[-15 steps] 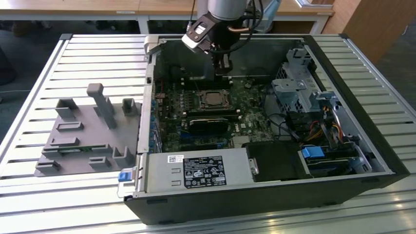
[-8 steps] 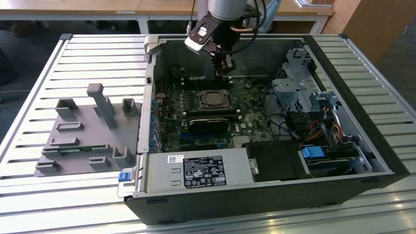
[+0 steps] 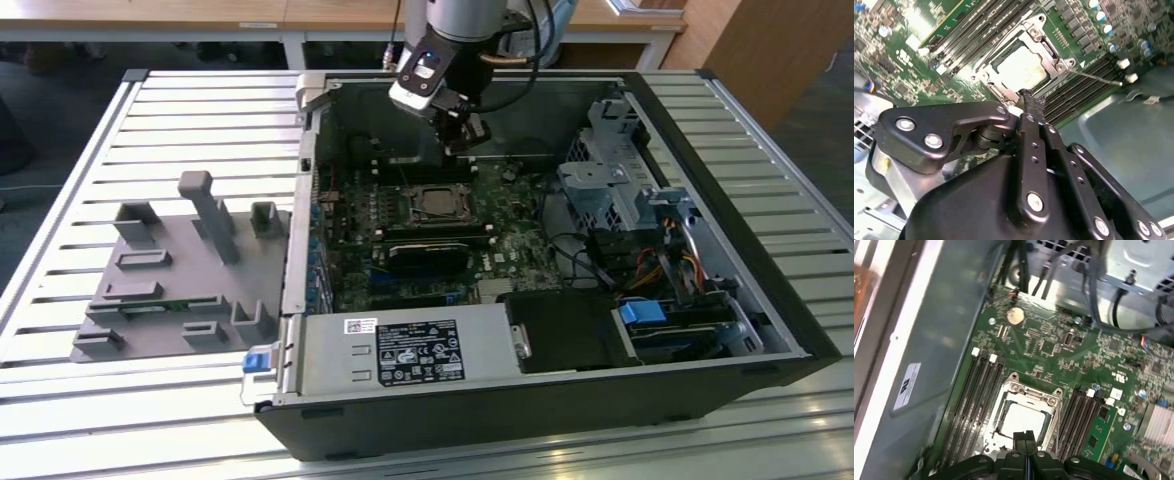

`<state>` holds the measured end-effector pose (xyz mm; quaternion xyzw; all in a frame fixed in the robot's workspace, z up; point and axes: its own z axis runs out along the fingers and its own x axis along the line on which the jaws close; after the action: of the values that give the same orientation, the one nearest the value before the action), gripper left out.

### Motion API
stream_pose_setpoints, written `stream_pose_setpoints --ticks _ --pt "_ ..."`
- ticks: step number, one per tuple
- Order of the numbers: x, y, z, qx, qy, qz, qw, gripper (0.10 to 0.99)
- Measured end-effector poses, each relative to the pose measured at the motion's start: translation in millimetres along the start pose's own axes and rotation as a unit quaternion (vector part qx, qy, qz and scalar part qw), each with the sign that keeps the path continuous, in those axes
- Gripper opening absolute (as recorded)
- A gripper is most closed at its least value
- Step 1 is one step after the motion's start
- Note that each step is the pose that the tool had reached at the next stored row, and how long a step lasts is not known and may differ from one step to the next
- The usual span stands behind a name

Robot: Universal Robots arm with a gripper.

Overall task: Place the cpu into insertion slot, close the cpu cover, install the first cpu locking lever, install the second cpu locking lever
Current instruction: 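Install the first cpu locking lever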

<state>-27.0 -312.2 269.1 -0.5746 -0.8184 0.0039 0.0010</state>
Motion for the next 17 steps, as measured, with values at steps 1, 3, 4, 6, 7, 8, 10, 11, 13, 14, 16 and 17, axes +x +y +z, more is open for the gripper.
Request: stream_pose_setpoints --ticks 1,3,4,6,7,8,10,11,13,14,16,17 --pt "0.0 0.0 0.0 0.0 -0.0001 -0.009 1.0 0.118" --pt "0.0 0.0 0.0 -0.0001 -0.0002 -0.026 0.9997 0.118" --pt "0.0 0.0 0.0 -0.0001 -0.0003 -0.035 0.9994 0.118" --pt "0.0 0.0 0.0 -0.0002 -0.0004 -0.052 0.9987 0.118" --pt "0.0 0.0 0.0 -0.0002 -0.0005 -0.06 0.9982 0.118" --pt "0.0 0.0 0.0 -0.0002 -0.0005 -0.068 0.9977 0.118" --pt "0.0 0.0 0.0 -0.0002 -0.0007 -0.085 0.9964 0.118" --pt "0.0 0.0 0.0 -0.0002 -0.0007 -0.091 0.9958 0.118" --pt "0.0 0.0 0.0 -0.0003 -0.0008 -0.105 0.9944 0.118" --pt "0.0 0.0 0.0 -0.0003 -0.0008 -0.111 0.9938 0.118" --pt "0.0 0.0 0.0 -0.0003 -0.0009 -0.121 0.9927 0.118" --pt "0.0 0.0 0.0 -0.0003 -0.001 -0.126 0.9921 0.118"
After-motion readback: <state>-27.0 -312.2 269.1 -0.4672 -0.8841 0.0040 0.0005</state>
